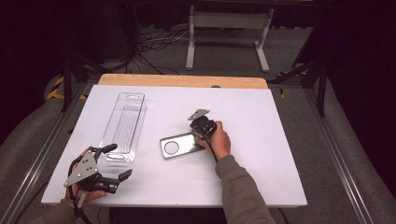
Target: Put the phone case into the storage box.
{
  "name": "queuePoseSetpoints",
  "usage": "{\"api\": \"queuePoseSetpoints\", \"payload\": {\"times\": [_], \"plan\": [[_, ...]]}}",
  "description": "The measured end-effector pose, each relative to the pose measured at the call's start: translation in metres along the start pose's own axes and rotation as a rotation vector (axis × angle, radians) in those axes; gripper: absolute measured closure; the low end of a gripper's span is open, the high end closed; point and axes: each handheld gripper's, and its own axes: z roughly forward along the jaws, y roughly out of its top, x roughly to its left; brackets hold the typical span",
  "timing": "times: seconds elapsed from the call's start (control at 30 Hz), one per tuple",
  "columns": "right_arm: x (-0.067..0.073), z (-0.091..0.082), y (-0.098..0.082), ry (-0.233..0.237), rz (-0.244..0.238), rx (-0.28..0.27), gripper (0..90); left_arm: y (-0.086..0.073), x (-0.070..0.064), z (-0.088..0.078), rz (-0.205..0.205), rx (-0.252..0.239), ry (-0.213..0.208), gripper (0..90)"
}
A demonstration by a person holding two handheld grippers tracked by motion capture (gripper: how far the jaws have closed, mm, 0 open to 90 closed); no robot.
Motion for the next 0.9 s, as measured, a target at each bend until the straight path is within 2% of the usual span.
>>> {"api": "queuePoseSetpoints", "payload": {"times": [0.13, 0.4, 0.8, 0.9], "plan": [[0.003, -0.009, -0.006, 0.002, -0.010, 0.013, 90.0, 0.000, 0.000, 0.000, 0.001, 0.001, 0.000, 5.8], [0.011, -0.024, -0.018, 0.042, -0.015, 0.029, 90.0, 0.000, -0.001, 0.000, 0.002, 0.010, -0.003, 6.0], [0.023, -0.040, -0.033, 0.053, -0.023, 0.024, 90.0, 0.000, -0.001, 0.001, -0.009, 0.014, -0.007, 6.1], [0.028, -0.048, -0.040, 0.074, -0.019, 0.020, 90.0, 0.000, -0.001, 0.001, -0.007, 0.014, -0.007, 6.1]]}}
